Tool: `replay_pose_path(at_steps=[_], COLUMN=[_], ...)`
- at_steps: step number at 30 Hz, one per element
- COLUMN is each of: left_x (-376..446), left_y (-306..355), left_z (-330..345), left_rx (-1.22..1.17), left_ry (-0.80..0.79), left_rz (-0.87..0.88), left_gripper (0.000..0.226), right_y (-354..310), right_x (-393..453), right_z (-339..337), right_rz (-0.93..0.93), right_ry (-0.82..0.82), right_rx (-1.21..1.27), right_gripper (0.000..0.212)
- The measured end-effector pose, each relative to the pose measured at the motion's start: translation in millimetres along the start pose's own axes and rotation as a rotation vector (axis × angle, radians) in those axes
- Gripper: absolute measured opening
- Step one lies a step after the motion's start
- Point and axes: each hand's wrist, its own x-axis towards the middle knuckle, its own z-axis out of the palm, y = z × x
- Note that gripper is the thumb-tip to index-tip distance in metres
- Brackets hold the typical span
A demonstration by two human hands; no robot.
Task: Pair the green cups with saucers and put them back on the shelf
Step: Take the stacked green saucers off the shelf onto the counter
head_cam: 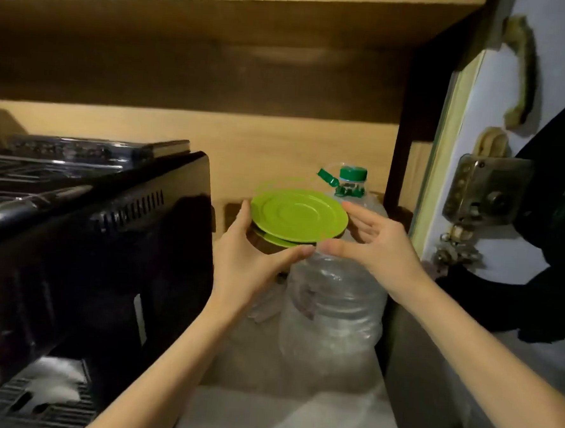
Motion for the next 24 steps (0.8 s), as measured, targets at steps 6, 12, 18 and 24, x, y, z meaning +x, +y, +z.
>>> replay_pose_path(at_steps=[6,12,18,24], left_x=[-74,-141,-187,-214], left_y=[-56,-106,-144,-170], left_z=[1,4,11,18], left_rx=[0.007,0.06,0.159,0.27], left_ry=[-0.075,-0.111,-0.152,-0.17], left_rz=[-0.181,-0.273,-0.367,-0.428], left_gripper=[0.1,0.101,0.106,0.103], right_y=[68,127,172,201], right_x=[-53,-102,-140,-161], right_z=[28,52,72,84], right_rz=[0.318,0.505,0.634,0.736], right_ry=[0.184,0.193,0.212,0.18], right_rx=[0.178,0.221,0.169,0.13], right_gripper=[0.035,0.025,0.025,0.027])
